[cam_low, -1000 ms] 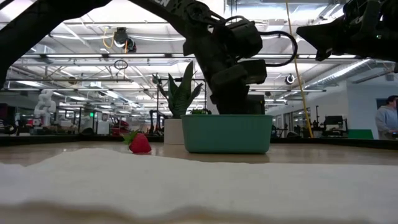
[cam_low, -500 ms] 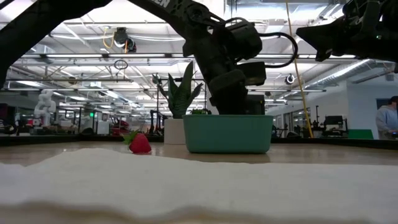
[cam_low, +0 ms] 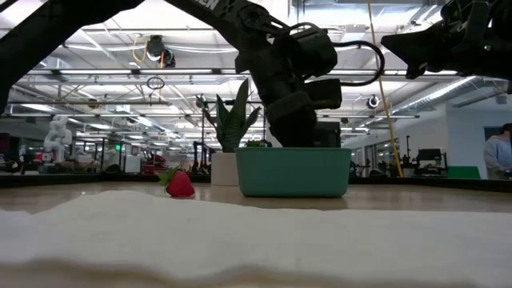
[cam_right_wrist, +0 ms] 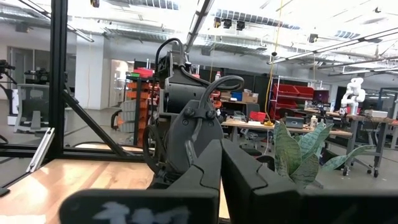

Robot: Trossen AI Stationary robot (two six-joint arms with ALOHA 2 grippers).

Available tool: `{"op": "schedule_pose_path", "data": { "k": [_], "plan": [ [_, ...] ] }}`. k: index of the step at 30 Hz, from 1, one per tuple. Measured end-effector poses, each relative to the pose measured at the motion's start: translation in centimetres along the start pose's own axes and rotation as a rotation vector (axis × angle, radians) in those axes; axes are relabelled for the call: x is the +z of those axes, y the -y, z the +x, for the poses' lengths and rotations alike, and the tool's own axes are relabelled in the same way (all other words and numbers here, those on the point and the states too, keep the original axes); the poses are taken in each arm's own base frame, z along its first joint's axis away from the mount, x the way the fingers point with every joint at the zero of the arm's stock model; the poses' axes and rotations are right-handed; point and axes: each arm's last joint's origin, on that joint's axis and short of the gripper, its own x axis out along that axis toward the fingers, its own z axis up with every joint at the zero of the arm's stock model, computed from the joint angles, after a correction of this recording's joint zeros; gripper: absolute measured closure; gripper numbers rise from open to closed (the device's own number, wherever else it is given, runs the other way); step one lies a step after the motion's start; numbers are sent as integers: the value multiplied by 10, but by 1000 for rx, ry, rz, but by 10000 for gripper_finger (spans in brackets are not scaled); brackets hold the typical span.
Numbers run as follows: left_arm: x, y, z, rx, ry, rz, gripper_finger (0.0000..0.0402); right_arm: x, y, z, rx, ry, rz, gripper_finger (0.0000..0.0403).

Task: Pick and placing Produce into tupperware
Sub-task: Put the cabbage into the green bin

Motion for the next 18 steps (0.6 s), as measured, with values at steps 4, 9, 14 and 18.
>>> {"op": "schedule_pose_path", "data": {
  "k": [4,9,14,18],
  "plan": [
    [0,0,0,0,0,24,176,0,0,0,0,0,0,403],
    [0,1,0,0,0,20,176,0,0,0,0,0,0,403],
    [0,1,0,-13,1,0,176,0,0,0,0,0,0,403],
    [-1,1,0,-23,-9,-2,176,0,0,0,0,-1,0,403]
  ]
}}
